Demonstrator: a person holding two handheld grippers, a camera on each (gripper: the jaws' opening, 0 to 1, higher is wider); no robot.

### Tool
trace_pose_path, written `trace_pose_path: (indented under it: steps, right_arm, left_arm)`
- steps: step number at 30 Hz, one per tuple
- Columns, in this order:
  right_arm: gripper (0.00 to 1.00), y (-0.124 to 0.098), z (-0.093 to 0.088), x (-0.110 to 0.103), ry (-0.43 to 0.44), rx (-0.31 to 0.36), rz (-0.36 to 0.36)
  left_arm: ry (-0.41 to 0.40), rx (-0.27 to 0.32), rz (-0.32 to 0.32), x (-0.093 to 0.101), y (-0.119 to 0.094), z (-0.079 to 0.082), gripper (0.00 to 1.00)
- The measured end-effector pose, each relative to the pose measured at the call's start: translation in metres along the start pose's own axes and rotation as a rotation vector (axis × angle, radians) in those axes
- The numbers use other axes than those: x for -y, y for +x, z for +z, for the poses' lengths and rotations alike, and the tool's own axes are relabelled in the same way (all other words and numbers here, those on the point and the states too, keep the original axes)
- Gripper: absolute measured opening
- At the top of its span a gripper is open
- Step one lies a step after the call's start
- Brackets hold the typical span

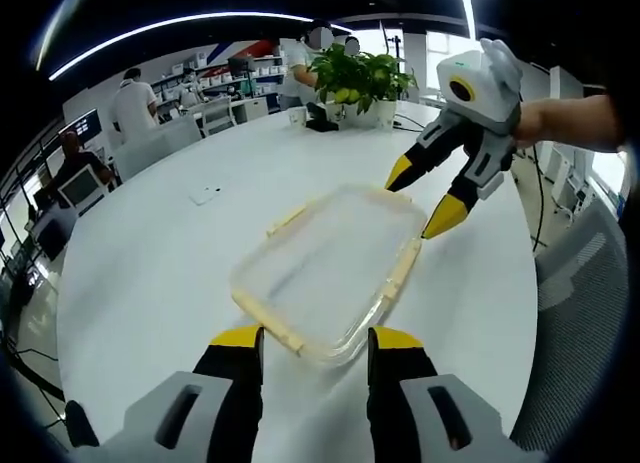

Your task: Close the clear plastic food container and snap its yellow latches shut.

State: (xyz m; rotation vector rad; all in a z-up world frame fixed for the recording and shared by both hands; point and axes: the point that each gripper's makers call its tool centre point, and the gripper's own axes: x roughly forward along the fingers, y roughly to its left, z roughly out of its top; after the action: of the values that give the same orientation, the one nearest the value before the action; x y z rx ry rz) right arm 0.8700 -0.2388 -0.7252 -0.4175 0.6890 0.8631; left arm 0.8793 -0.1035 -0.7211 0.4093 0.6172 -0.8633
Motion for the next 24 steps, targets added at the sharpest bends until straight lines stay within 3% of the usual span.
trace_pose_path:
  steps: [7,24]
  right_arm:
    - [0.39,0.0028,0.0015,0.0085,0.000,-0.011,-0.002]
    - [0.39,0.0057,0.0030,0.0041,0.000,-0.017,0.005]
  left_arm:
    - [0.003,-0.005,0.004,-0.0049,0.0055,0.0049,0.35]
    - [-0.001,-0.011,0.006,-0.0072,0.0006,0.0003,0.33]
